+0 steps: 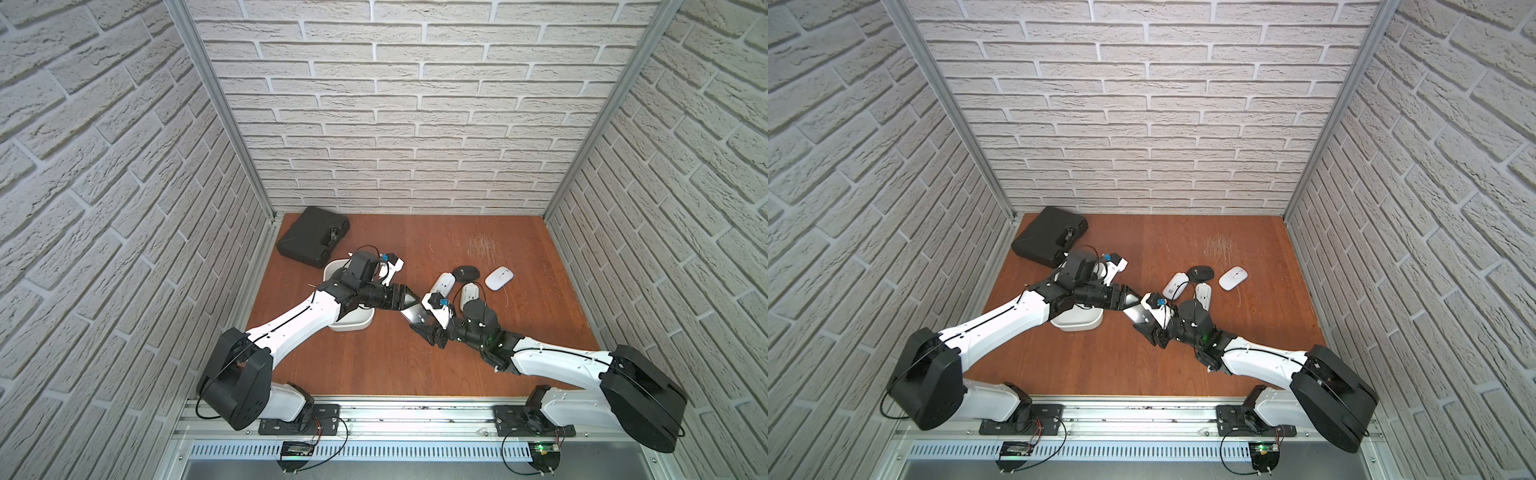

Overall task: Put the mouse in the storage box
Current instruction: Pick up the mouse from the center of the board.

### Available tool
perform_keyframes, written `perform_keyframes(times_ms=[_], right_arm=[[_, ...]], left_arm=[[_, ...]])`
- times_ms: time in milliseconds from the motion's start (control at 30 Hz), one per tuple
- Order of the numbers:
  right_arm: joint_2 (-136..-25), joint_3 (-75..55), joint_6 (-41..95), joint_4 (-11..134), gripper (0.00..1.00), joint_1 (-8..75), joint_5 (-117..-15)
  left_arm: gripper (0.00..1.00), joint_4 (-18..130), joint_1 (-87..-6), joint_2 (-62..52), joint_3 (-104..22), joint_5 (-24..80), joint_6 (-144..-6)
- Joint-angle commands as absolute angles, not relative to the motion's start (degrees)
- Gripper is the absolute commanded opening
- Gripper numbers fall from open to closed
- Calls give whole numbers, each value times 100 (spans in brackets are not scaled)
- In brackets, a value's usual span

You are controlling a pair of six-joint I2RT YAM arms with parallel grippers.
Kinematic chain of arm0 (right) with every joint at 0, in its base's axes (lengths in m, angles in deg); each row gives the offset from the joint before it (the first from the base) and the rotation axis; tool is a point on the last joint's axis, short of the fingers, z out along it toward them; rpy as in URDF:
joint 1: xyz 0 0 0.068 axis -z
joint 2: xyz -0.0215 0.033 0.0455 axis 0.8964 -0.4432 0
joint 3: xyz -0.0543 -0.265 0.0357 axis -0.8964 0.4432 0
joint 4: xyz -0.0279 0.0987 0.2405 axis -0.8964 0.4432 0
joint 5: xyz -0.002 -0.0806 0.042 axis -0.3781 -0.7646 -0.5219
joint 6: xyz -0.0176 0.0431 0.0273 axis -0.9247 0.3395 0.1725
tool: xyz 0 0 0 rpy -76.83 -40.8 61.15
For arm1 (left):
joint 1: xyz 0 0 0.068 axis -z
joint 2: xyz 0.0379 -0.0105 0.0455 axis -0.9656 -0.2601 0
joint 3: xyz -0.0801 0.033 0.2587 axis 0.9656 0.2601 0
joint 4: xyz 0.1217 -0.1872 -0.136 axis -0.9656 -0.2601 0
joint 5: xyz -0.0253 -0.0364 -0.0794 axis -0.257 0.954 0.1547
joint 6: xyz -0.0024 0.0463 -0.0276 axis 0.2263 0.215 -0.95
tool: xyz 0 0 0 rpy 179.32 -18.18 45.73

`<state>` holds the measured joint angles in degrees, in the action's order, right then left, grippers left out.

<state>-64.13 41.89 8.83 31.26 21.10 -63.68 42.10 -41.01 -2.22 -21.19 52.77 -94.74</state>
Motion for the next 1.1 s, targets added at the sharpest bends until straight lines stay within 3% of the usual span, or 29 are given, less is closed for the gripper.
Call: perform_keyframes(times_ms=[0,400,733,900,1067], right_arm=[[-6216,4236,721,2639,51,2054,-6261],[-6155,4314,611,2684,51,2054,-6416],[-6145,4342,574,2673,51,2054,-6479],[-6147,4310,598,2692,51,2054,-6485],[-6131,4307,589,2724,51,2054,-6502]], left_arm=[[64,4579,-4026,-268,-2247,5425,-9556],[63,4154,-4016,-30,-2151,5598,-9573],[47,3869,-4027,222,-2089,5811,-9518],[44,3855,-4032,147,-2116,5897,-9504],[27,3885,-4029,45,-2176,5927,-9495]])
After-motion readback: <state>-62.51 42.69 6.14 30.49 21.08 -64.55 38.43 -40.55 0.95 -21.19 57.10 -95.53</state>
